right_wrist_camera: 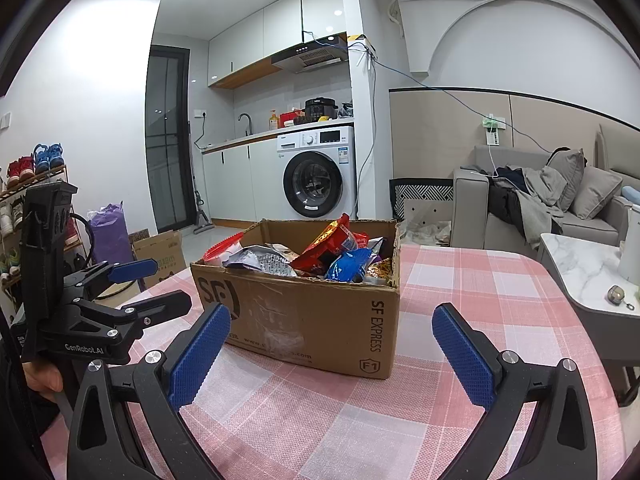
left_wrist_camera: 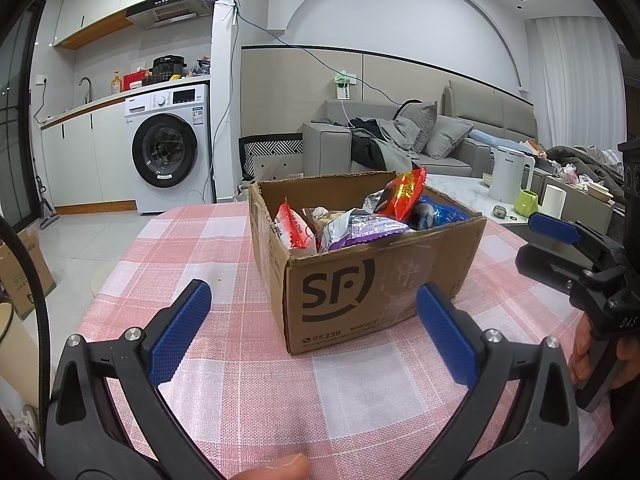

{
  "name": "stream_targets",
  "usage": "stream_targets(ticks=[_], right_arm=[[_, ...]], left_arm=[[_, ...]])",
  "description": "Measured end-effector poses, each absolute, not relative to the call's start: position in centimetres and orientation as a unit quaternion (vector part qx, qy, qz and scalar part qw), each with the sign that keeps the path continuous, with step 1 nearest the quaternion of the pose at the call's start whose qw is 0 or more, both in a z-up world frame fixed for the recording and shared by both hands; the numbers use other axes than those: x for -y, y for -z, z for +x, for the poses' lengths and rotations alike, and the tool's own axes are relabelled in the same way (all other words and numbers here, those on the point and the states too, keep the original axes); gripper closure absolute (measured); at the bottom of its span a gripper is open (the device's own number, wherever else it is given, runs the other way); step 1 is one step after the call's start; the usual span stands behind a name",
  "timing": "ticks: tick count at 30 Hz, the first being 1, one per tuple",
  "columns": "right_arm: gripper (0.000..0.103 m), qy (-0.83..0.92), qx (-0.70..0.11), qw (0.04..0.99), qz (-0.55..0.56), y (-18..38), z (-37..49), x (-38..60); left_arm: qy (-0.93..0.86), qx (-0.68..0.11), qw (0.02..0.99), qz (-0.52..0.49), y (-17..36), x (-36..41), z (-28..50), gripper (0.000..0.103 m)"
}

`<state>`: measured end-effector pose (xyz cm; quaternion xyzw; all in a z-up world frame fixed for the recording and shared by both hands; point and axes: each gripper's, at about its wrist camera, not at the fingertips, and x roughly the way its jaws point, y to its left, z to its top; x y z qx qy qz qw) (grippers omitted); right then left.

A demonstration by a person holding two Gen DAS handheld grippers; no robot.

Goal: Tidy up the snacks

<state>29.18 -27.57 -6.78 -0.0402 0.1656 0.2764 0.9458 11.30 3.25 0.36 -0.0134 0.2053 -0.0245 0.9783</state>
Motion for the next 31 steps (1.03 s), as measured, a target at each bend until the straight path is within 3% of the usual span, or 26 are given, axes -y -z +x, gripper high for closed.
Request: stream_targets(ticks=[31], right_arm=[[0.000, -0.277, -0.166, 0.946, -0.040, 6.71, 29.22, 27.54]], left_arm=[[0.027, -0.203, 0.979, -0.012, -0.23, -3.17, 11.52, 0.001]])
